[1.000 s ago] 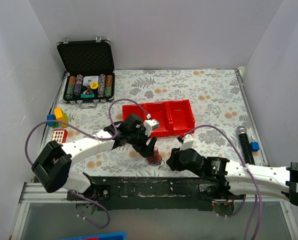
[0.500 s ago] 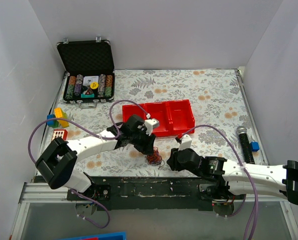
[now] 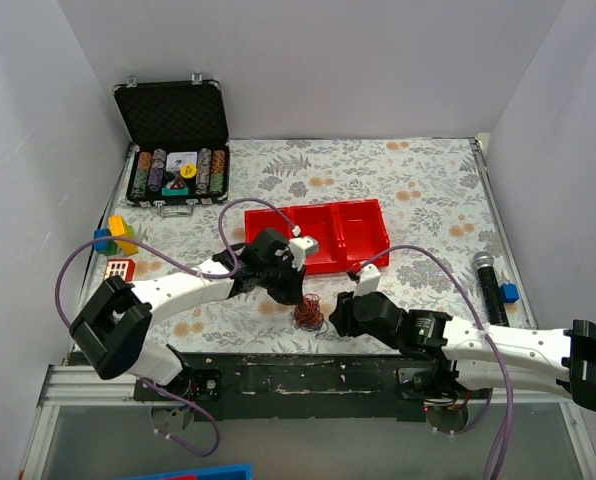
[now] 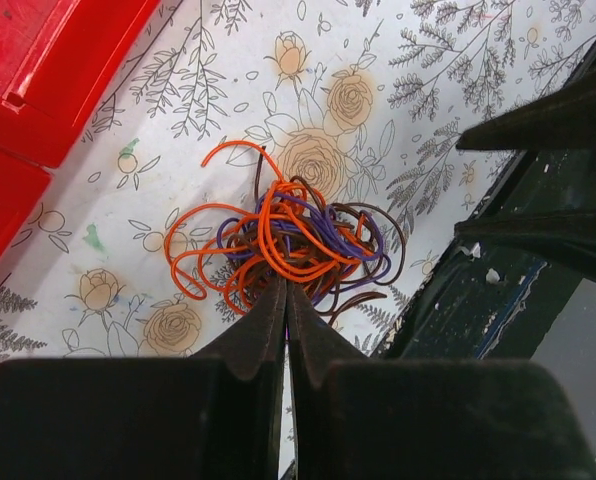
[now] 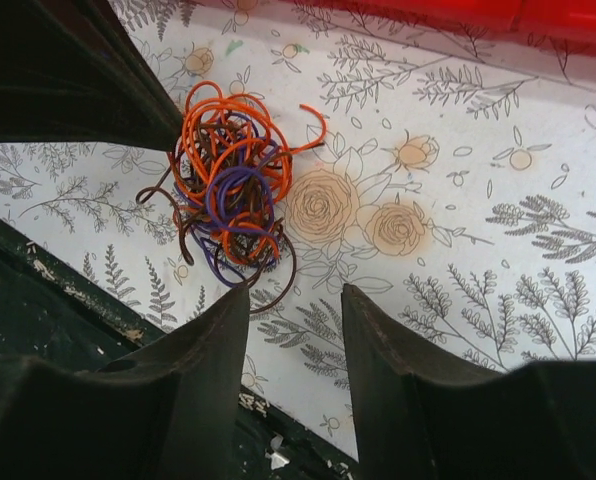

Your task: Untangle the cables

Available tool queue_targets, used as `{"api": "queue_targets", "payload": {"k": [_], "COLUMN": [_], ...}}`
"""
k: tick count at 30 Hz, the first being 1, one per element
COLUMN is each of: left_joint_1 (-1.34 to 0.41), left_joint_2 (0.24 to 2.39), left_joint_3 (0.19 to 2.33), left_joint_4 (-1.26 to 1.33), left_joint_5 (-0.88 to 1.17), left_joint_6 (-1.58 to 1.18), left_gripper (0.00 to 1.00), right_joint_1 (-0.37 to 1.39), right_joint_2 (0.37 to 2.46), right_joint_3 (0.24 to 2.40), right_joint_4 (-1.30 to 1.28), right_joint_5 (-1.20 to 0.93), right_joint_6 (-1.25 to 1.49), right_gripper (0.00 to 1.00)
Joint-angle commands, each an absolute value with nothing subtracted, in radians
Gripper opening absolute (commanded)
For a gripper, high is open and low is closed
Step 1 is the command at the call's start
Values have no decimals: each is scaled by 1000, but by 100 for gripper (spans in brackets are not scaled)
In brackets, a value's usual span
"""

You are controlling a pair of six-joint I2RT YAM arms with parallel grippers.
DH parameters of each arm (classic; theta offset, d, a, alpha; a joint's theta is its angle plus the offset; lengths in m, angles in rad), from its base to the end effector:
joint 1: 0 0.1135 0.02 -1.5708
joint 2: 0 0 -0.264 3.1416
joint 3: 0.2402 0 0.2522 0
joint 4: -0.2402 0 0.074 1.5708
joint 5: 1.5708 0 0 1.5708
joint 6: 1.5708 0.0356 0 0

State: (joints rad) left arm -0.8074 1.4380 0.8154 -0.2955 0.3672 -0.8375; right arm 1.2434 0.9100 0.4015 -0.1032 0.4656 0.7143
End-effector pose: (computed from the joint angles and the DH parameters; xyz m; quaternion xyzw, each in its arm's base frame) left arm 0.1872 -0.2141 0.1959 0.0445 0.9321 -0.3487 0.0877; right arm 0.0755 0.1727 0.1943 -0.1230 0.8611 0.2583 0.4204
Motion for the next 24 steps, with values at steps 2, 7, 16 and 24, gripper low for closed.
{"api": "queue_targets", "payload": {"k": [2,7,16,24], "left_joint_1": [-815,-813,-813,-813], "left_joint_2": [1342,1331,1347,1361], "left_joint_3": [824,805,815,819], "left_joint_4": [-350,-339,-322,-311], "left_joint_5": [382,387,339,354], "left_joint_6": [-782,-799,-784,-805], "left_gripper": [0,0,47,55], "right_joint_1": [1220,1171,1154,1152], "right_joint_2": [937,1005,1138,1195], "right_joint_3": [436,446,460,465], "right_joint_4": [50,130,222,253], "right_joint_5": [476,394,285,276], "right_joint_6": [597,537,529,543], "right_gripper": [57,62,58,49]}}
